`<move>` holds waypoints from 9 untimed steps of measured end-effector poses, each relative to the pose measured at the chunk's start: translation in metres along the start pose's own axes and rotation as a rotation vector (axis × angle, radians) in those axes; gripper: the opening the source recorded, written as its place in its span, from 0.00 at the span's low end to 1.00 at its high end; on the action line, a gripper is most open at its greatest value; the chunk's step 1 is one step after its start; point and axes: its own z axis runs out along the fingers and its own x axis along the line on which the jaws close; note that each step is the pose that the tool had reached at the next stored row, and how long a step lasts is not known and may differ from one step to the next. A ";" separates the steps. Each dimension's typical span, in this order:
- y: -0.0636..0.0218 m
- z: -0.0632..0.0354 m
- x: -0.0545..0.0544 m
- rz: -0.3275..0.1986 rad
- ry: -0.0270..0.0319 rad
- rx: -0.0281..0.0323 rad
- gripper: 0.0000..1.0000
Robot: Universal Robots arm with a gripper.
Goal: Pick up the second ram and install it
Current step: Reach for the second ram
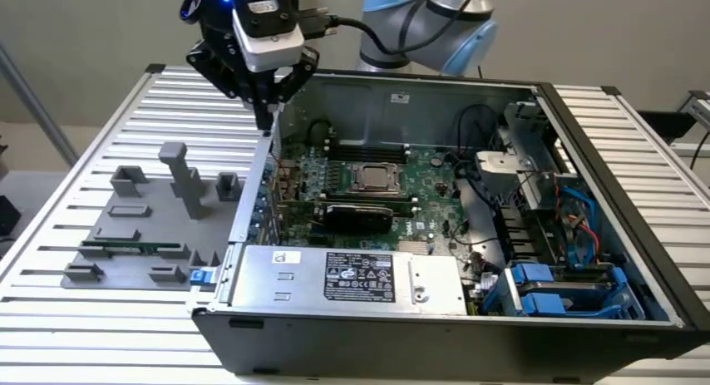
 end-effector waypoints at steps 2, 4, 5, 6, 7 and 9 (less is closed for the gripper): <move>-0.0021 0.0016 0.009 0.000 0.0000 0.0000 0.11; -0.0041 0.0033 0.018 0.000 -0.0001 -0.0001 0.11; -0.0051 0.0042 0.023 0.000 0.0000 0.0000 0.11; -0.0060 0.0051 0.027 0.000 0.0000 0.0000 0.11; -0.0070 0.0060 0.032 0.000 0.0000 0.0000 0.11; -0.0090 0.0078 0.041 0.000 0.0000 -0.0001 0.11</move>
